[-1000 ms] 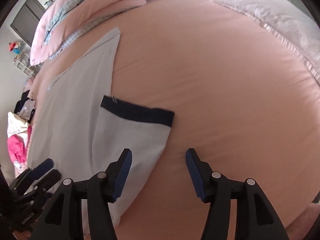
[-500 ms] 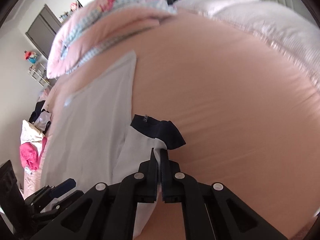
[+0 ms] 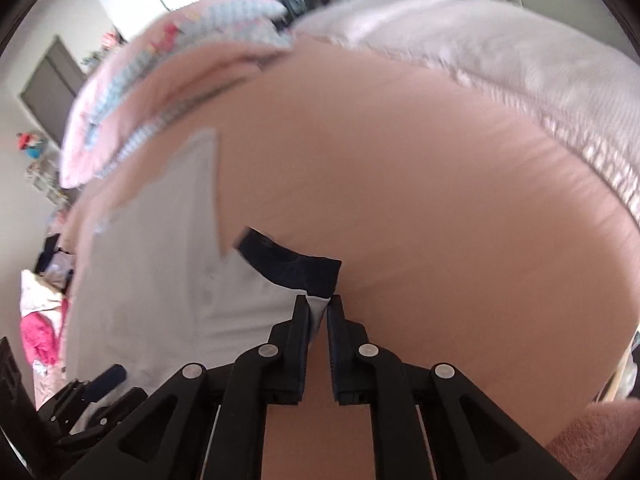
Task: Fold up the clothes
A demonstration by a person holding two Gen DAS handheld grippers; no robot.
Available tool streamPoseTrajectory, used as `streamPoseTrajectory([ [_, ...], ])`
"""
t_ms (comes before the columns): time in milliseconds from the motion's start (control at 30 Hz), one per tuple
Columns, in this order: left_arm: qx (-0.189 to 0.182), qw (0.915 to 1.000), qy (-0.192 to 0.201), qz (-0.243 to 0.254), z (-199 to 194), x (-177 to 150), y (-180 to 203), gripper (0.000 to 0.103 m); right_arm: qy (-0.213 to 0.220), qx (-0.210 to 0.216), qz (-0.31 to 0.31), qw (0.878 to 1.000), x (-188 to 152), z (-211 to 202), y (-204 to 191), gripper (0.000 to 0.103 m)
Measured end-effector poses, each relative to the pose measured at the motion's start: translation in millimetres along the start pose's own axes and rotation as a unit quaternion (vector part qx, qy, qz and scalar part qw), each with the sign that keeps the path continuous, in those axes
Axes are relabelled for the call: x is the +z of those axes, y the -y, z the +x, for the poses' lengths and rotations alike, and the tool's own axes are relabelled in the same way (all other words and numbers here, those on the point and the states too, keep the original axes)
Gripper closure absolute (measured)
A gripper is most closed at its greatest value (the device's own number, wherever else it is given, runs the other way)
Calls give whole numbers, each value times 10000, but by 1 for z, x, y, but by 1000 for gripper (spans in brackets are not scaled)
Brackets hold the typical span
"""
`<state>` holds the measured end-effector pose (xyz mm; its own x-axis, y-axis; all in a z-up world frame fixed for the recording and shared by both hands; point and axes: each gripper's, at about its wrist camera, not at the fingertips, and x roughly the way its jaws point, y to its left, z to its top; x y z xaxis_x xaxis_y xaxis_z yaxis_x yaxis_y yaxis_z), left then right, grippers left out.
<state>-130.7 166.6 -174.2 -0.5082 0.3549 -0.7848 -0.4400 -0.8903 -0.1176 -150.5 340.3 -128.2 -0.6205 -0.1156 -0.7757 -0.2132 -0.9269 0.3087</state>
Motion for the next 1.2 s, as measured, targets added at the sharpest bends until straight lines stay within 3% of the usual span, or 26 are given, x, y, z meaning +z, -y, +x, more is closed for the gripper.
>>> streamPoseTrajectory([
  [33,36,9999,-16,105,1,-2,2,57,193,108,-176,9996,0,-9,-8,94],
  [100,154,9986,-464,177,24,-8,3,57,401,324,-676,9964,1,-16,-32,90],
  [133,211,9980,-544,224,29,-11,4,57,304,384,-968,9941,-4,-11,-45,85],
  [200,305,9977,-474,370,19,-13,7,57,99,409,-1403,9892,-13,0,-66,85],
  [267,356,9970,-534,425,7,-14,7,57,-35,85,-1557,9878,-18,9,-71,85],
  [333,327,9983,-422,216,-14,-20,-4,57,43,-626,-1507,9866,-13,11,-59,85],
  [400,124,9989,-451,-97,-29,-31,-17,57,-137,-1424,-1269,9815,-8,14,-29,85],
  [433,-33,9986,-466,-238,-33,-38,-20,57,-217,-1521,-1073,9823,-5,15,-15,85],
  [500,-160,9981,-482,-354,-35,-51,-19,57,-208,-1444,-558,9877,5,10,7,85],
  [567,63,9984,-503,-256,-31,-61,-11,58,245,-1115,-539,9920,6,-12,4,84],
  [633,418,9976,-541,-107,-24,-64,-5,62,513,-653,-856,9929,3,-20,-18,71],
  [700,587,9968,-526,-100,-20,-60,-2,62,337,-93,-1156,9927,-7,-11,-40,66],
  [767,434,9976,-484,-254,-16,-55,-3,62,-11,107,-1493,9887,-10,15,-62,66],
  [867,280,9984,-446,-218,-8,-49,1,62,-274,156,-1993,9794,-14,35,-83,66],
  [1000,-229,9990,-256,-296,-12,-50,4,64,-988,169,-2079,9730,-24,57,-67,66],
  [1133,-470,9980,-401,-135,-19,-63,0,64,-1246,-4,-3011,9454,-31,45,-65,63],
  [1200,-614,9970,-474,30,-28,-69,-1,64,-1361,-45,-2993,9444,-28,41,-52,59],
])
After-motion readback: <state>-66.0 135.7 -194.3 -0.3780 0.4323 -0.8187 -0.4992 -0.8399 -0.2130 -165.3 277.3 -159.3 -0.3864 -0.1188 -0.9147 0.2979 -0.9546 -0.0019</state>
